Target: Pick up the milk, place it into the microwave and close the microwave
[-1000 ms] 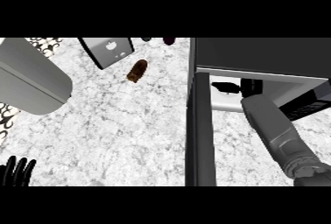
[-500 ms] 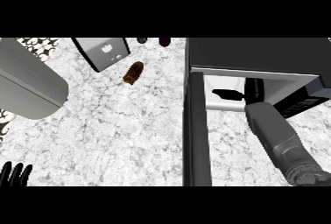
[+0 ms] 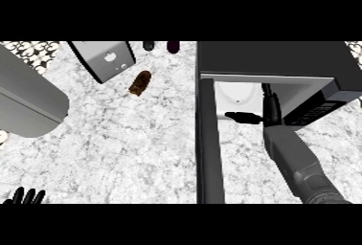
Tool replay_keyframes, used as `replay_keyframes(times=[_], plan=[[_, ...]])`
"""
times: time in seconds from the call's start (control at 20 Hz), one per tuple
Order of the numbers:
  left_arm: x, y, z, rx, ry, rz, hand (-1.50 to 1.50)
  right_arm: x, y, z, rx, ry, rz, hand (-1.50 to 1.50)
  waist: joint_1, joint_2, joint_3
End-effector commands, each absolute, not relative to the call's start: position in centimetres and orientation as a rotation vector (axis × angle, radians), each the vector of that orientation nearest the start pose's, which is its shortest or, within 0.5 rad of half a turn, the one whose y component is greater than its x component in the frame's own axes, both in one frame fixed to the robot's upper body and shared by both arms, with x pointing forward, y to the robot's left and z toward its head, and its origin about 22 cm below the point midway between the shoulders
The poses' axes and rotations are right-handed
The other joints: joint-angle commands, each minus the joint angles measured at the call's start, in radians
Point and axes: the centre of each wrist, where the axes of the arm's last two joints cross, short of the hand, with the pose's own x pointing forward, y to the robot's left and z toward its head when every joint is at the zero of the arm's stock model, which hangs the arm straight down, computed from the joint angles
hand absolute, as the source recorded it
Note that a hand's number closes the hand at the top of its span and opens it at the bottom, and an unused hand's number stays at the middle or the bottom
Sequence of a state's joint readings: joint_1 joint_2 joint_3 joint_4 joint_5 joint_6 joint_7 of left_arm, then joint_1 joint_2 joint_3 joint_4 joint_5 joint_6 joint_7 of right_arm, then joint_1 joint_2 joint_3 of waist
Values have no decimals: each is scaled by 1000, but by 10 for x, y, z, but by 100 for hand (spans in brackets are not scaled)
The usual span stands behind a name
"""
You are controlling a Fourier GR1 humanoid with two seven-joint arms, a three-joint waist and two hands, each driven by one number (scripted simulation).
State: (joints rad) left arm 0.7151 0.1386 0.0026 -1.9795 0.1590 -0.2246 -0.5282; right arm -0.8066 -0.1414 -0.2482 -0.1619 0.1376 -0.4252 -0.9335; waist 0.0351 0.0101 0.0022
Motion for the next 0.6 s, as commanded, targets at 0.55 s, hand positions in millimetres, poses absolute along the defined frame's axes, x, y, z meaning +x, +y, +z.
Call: replay_keyframes(times=[0.55], plan=[[72,246,9,-252,-1821,-111,-150,302,-232,-131,30,-1896,89,-150,-56,-20,-3]])
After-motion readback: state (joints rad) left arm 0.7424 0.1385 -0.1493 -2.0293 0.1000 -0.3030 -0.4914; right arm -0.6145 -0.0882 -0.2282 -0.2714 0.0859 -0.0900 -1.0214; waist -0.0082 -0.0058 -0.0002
